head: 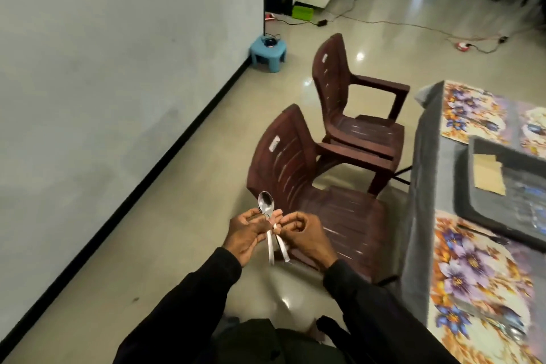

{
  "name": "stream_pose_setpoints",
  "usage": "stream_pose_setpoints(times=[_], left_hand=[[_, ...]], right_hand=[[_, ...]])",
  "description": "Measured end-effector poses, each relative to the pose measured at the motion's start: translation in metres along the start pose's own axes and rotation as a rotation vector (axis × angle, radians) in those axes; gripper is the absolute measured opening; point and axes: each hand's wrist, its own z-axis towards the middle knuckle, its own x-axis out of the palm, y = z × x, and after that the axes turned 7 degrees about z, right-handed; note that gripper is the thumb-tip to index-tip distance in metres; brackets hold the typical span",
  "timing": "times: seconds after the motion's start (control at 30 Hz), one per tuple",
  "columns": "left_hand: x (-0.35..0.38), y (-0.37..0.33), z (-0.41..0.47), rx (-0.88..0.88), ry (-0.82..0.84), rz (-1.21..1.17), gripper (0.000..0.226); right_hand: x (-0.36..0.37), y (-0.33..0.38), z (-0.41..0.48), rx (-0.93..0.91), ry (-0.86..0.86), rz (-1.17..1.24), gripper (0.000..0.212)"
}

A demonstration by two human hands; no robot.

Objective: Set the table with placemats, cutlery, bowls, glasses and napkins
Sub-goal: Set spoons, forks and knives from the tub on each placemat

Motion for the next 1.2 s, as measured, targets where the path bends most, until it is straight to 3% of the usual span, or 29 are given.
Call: stream_pose_setpoints(times=[0.1,0.3,0.6,0.83,1.03,1.2], left_hand=[[-0.063,-0.025,0.006,0.019,-0.051,-0.002,0.049],[-0.163,-0.073,0.015,0.034,-0.119,-0.139,0.034],[-0.235,-0.134,0.049,0.048,-0.196,-0.122,0.025],[-0.263,-0.199,0.13,0.049,-0.191,-0.018,0.034],[-0.268,-0.27,0.224,0.01,-0.113,0.011,0.037],[-0.243,-0.324,0.296,-0.013,0.026,0.035,0.055]], right_hand=[[0.059,0.017,0.023,-0.005,0.066,-0.053,0.013],[0.153,0.053,0.066,-0.006,0.153,-0.224,0.014],[0.23,0.094,0.139,-0.072,0.241,-0.369,0.008],[0.252,0.122,0.237,-0.123,0.23,-0.393,0.011],[0.244,0.159,0.333,-0.077,0.097,-0.28,0.013],[0.212,0.188,0.392,-0.035,-0.024,-0.149,0.013]])
